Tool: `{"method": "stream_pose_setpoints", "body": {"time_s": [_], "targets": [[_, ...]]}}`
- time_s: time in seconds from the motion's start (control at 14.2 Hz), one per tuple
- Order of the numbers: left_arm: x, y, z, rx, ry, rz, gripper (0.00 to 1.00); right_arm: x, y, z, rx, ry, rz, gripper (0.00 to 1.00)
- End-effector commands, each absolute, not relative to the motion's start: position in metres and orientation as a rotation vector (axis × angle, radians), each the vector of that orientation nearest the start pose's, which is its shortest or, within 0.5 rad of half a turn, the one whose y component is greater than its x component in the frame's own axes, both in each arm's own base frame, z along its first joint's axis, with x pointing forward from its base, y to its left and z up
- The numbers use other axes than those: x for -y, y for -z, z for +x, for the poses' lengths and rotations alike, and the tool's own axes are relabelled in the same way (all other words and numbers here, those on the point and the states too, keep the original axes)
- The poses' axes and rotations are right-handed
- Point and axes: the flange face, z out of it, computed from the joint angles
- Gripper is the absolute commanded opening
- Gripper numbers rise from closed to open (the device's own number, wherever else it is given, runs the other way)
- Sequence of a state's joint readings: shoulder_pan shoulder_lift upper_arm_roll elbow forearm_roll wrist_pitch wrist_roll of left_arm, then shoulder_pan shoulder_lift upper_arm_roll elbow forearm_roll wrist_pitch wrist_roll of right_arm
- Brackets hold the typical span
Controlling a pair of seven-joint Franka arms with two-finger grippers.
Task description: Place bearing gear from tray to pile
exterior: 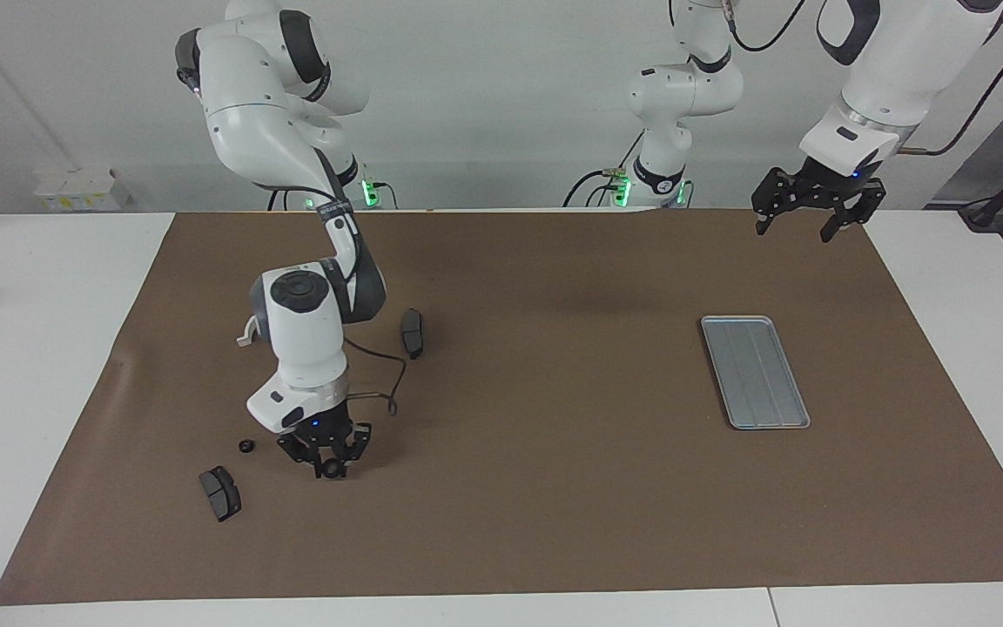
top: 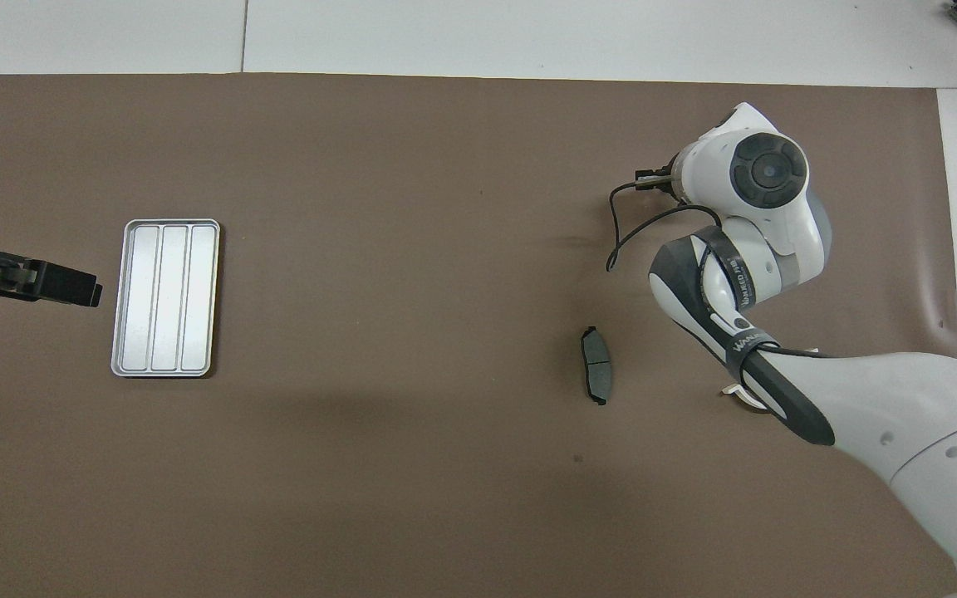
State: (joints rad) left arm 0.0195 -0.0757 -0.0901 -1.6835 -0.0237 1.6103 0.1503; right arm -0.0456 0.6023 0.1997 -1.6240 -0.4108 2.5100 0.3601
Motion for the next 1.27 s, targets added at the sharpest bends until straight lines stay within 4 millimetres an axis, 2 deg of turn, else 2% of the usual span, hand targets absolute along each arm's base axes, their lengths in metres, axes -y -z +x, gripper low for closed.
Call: {"method": "stream_pose_setpoints", "body": {"time_s": [0.0,0.21,0.35,0.49,0.56,0.78,0.85,0.92,1.2], "targets": [[0.040,-0.617,0.524,-0.327,-0.002,-3.145,1.00,-0.069,-0.301,0.711,0.059,0.516,-3.211,0.15],[0.040,-0.617,0.524,-0.327,-0.002,-3.145,1.00,-0.061,-0.300,0.710,0.036,0.506,-3.217,0.17],[0.040,-0.616,0.524,-0.327,-0.004,-3.145,1.00,-0.055,-0.294,0.708,0.023,0.488,-3.221,0.33],[0.040,-0.617,0.524,-0.327,-0.002,-3.145,1.00,-0.057,-0.293,0.707,0.017,0.478,-3.222,0.55],[0.040,-0.617,0.524,-0.327,0.000,-3.145,1.00,-0.057,-0.294,0.707,0.009,0.475,-3.222,0.62],[0.040,-0.617,0.524,-0.327,0.000,-3.145,1.00,-0.062,-0.298,0.707,0.009,0.467,-3.228,0.66],[0.040,-0.617,0.524,-0.327,-0.002,-3.145,1.00,-0.061,-0.305,0.706,0.008,0.462,-3.234,0.66],[0.040,-0.617,0.524,-0.327,-0.002,-3.145,1.00,-0.061,-0.322,0.705,0.000,0.451,-3.251,0.66],[0.040,-0.617,0.524,-0.327,-0.002,-3.145,1.00,-0.061,-0.403,0.685,-0.147,0.350,-3.217,0.66]]}}
